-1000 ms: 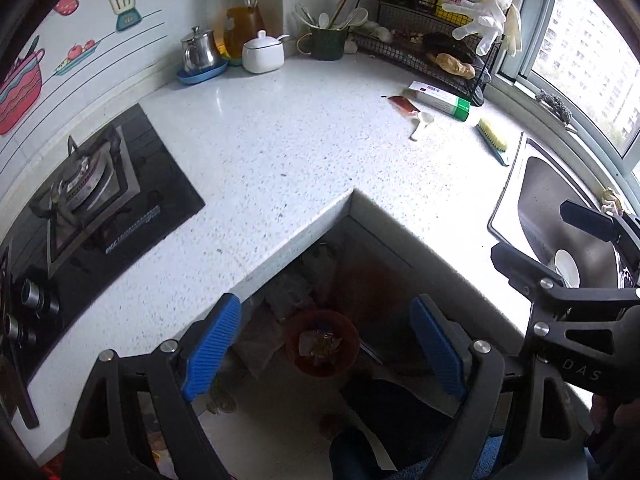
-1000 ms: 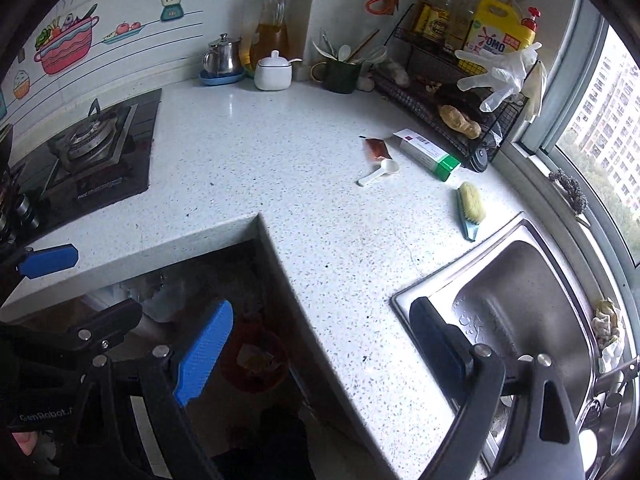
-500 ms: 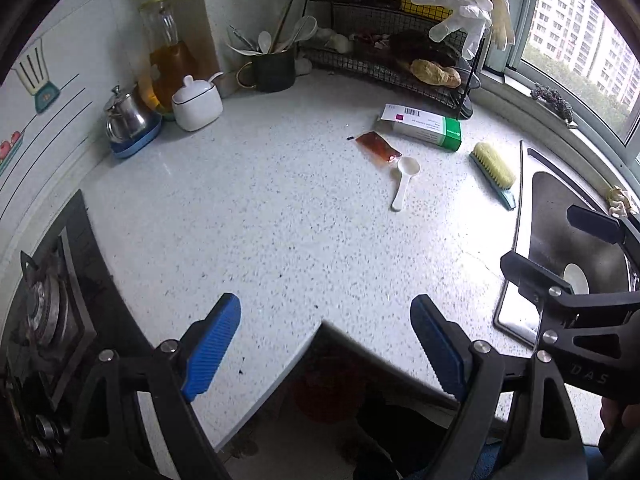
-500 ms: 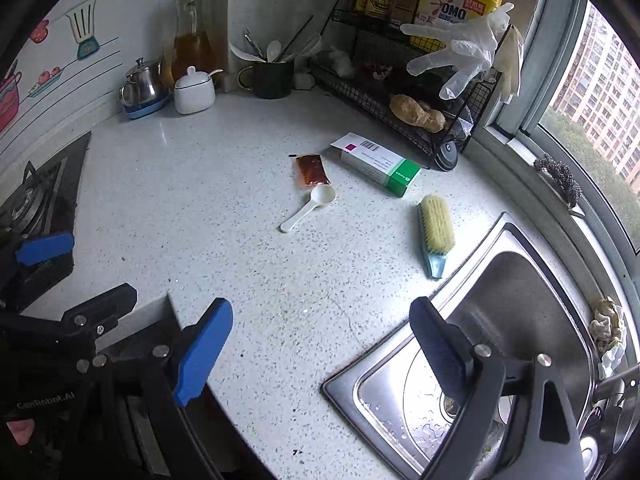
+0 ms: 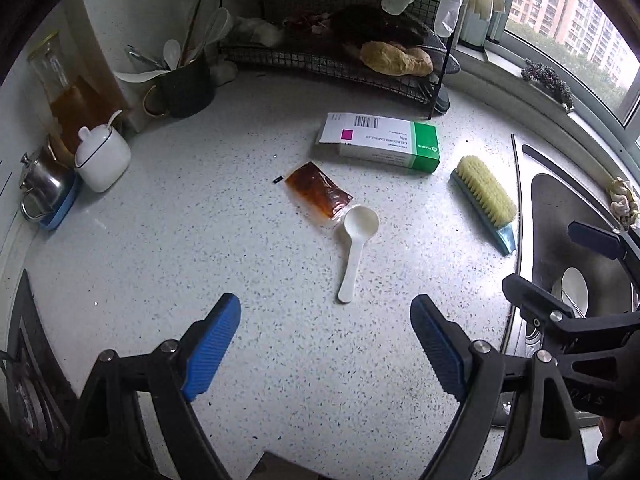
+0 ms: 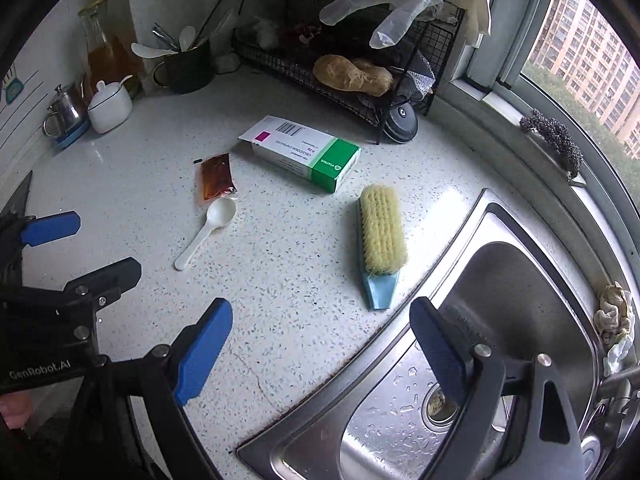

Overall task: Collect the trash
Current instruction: 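Grasp the white measuring spoon by its handle with the left gripper, then grasp the white-and-green Celecoxib box with the right gripper while the left holds the spoon, then carry the spoon and capsule box down toward the red bin, then open the left gripper over the red bin while the right gripper releases the box, then raise both tools back up toward the counter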

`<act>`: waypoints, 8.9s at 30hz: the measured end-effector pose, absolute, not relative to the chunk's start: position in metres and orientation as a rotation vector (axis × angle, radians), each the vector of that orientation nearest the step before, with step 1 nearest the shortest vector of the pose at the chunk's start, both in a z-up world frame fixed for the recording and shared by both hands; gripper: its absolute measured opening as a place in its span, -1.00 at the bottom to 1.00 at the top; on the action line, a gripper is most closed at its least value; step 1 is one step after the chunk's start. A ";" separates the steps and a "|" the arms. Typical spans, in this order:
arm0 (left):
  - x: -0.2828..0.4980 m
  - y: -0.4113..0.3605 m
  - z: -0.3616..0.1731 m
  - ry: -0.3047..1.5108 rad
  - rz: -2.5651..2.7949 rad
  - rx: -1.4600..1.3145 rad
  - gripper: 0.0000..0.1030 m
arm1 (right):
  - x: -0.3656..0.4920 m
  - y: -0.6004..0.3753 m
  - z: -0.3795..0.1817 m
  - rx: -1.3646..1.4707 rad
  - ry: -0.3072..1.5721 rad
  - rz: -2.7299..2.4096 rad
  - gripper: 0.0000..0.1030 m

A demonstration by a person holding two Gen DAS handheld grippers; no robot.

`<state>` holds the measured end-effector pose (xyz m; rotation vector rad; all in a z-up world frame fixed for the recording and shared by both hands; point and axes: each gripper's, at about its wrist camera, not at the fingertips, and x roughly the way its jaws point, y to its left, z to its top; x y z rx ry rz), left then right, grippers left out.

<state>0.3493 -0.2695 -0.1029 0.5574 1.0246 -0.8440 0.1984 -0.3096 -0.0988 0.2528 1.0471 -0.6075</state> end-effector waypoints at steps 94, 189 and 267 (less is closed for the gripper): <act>0.453 -0.302 -0.152 1.121 -0.709 0.406 -0.83 | 0.371 -0.379 -0.149 0.088 1.192 -0.025 0.22; 0.246 -0.005 -0.485 1.400 -0.675 0.376 -0.57 | 0.157 -0.098 -0.463 0.333 1.266 -0.122 0.22; 0.184 0.083 -0.247 1.276 -0.449 0.341 0.57 | 0.131 -0.028 -0.256 0.045 1.231 -0.015 0.50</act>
